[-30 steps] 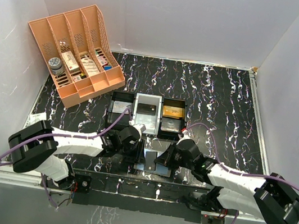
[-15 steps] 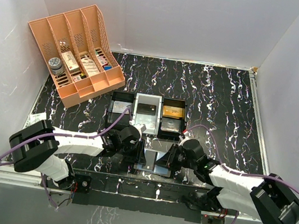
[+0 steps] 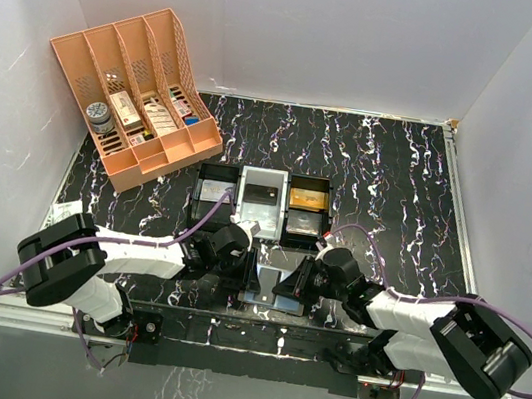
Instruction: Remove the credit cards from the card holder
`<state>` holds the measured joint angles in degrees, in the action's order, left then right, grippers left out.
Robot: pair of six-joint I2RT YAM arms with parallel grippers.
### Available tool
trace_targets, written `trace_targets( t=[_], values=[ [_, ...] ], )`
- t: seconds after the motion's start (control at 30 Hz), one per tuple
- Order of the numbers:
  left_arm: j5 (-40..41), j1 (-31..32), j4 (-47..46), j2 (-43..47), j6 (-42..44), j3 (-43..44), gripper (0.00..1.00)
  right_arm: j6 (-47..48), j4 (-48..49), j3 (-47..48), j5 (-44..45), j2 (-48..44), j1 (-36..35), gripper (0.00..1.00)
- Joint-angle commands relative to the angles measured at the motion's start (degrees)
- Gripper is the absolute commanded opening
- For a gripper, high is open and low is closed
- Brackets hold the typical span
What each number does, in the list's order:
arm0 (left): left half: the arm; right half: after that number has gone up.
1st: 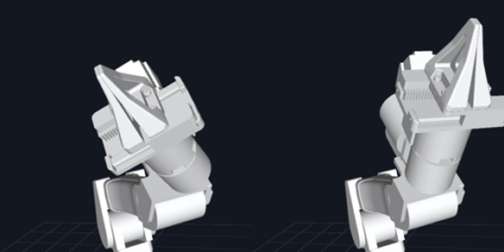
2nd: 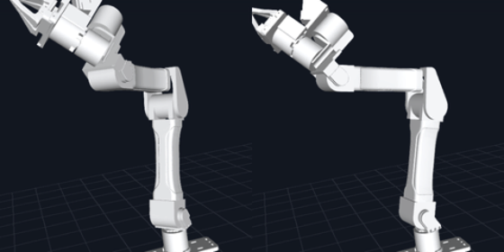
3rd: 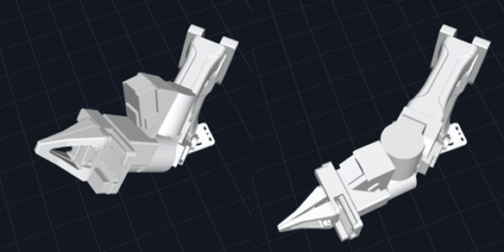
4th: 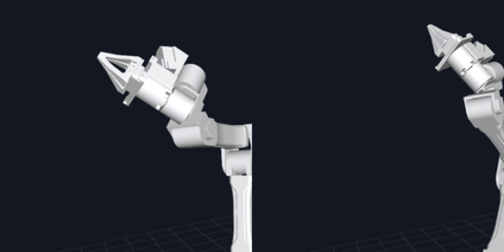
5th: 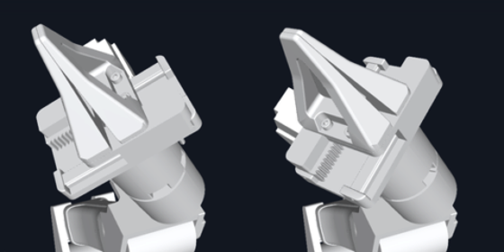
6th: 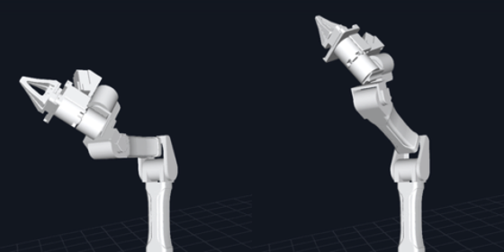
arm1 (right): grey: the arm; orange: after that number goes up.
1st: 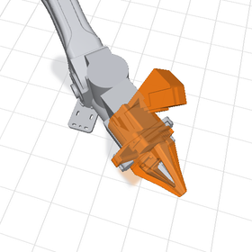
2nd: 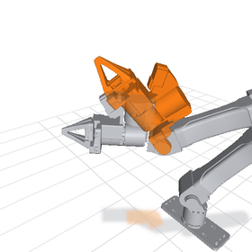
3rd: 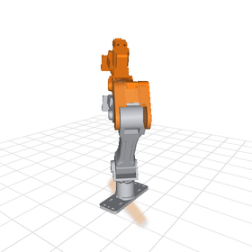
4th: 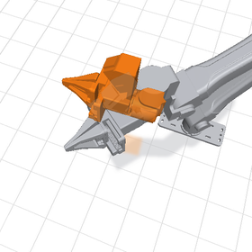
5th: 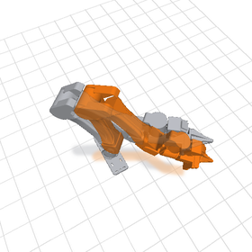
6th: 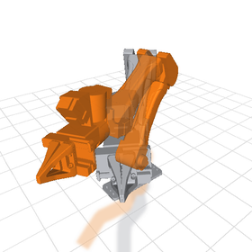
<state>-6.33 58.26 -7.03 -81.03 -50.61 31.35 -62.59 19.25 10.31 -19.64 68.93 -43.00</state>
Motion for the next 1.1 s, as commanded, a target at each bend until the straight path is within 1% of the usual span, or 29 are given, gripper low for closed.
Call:
trace_targets(
  t=[0.0,0.1,0.23,0.33,0.4,0.5,0.53,0.7,0.87,0.97,1.07],
  values=[
    [2.8,0.1,6.2,-3.25,0.32,-1.72,0.23,-1.48,6.91,-0.64,1.07,0.38,0.28,0.06],
    [4.88,0.11,8.78,-3.04,-2.17,-1.54,0.23,-0.97,7.75,-1.95,0.47,-2.66,0.52,0.02],
    [6.18,0.08,9.59,-2.94,-2.87,-1.76,0.23,1.68,5.0,-2.33,-2.07,-6.33,2.42,0.02],
    [6.45,0.11,11.04,-4.44,-2.56,-0.86,0.22,2.88,3.43,-2.31,-4.02,-6.71,4.03,0.02],
    [6.49,0.1,11.22,-5.02,-2.1,-0.08,0.23,1.88,5.82,-3.41,-4.59,-6.23,4.3,0.02],
    [6.22,0.1,10.66,-5.16,-1.87,0.52,0.22,0.12,11.89,-5.15,-7.9,-4.29,4.7,0.0],
    [6.3,0.1,11.03,-5.12,-1.8,0.69,0.22,0.02,12.17,-5.23,-8.35,-3.88,4.89,0.0],
    [7.02,0.1,12.34,-4.14,-1.7,0.5,0.22,1.99,8.55,-4.64,-9.0,-4.19,6.02,0.0],
    [7.5,0.1,13.01,-1.29,-0.98,-0.39,0.23,1.72,6.19,-5.3,-8.06,-6.88,7.14,0.0],
    [7.86,0.1,12.64,0.87,0.56,-1.18,0.3,1.93,2.34,-5.57,-4.09,-9.37,7.35,0.0],
    [8.04,0.1,11.8,2.36,1.26,-2.2,0.33,-0.08,1.3,-6.96,-1.29,-10.45,7.39,0.0]
  ],
)
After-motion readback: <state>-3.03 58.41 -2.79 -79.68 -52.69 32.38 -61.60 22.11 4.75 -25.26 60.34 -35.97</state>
